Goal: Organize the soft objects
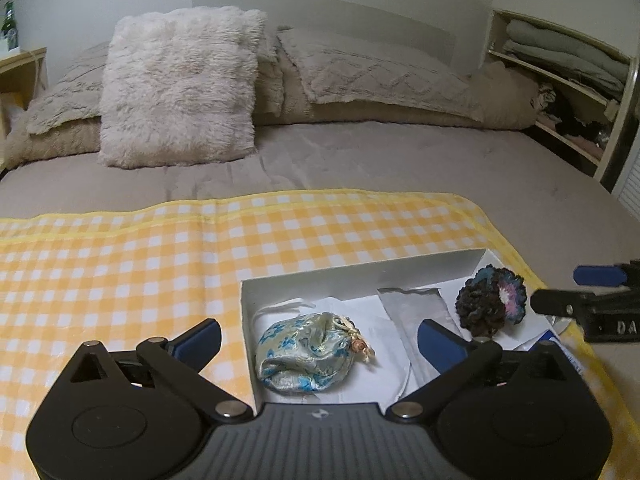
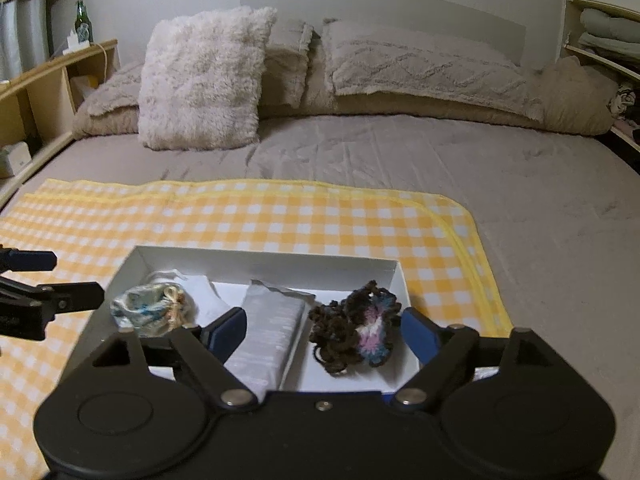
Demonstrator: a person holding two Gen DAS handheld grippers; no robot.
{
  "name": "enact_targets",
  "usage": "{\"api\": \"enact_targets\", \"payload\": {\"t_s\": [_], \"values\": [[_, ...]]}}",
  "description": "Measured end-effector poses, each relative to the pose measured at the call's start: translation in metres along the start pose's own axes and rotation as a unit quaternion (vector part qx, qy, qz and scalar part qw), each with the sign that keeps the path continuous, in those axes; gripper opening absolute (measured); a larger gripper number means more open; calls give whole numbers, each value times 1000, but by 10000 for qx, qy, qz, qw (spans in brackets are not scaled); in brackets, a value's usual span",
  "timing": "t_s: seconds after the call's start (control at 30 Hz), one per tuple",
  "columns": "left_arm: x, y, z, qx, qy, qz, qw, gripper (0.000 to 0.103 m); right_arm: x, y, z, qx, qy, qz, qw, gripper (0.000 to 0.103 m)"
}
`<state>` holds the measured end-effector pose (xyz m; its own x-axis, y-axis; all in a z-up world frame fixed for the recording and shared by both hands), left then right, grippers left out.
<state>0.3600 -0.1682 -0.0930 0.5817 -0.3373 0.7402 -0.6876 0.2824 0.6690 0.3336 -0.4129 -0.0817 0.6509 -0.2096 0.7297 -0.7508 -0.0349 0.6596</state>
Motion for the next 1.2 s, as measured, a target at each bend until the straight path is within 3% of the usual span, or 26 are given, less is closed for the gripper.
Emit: {"api": "enact_targets", "payload": {"t_s": [0.53,0.8,1.03,1.2], "values": [[3,80,0,470,252,319,9981,103,-1,78,-22,413,-284,630,9968,99],[-6,123,2,829,212,386,9956,103,-13,114,-40,459,-125,832,9954,103],[-24,164,13,978,-50,542,9937,103,-30,148,-51,488,14,955,9942,103],[-40,197,22,852,-64,673,9941,103,-46,175,-58,480,44,1013,9937,103]]}}
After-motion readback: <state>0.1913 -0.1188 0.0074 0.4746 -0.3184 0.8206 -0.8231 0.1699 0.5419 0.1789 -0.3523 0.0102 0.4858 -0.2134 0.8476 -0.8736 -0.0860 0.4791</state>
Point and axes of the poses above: each gripper's, at about its wrist camera, not at the fingertips, and y roughly against the way its jaws point, z to its right, x to its top, the point moved 1 cm from there along -y, roughly the way its jaws point, and after that the axes turned 12 degrees about -y, right-handed, at the moved point
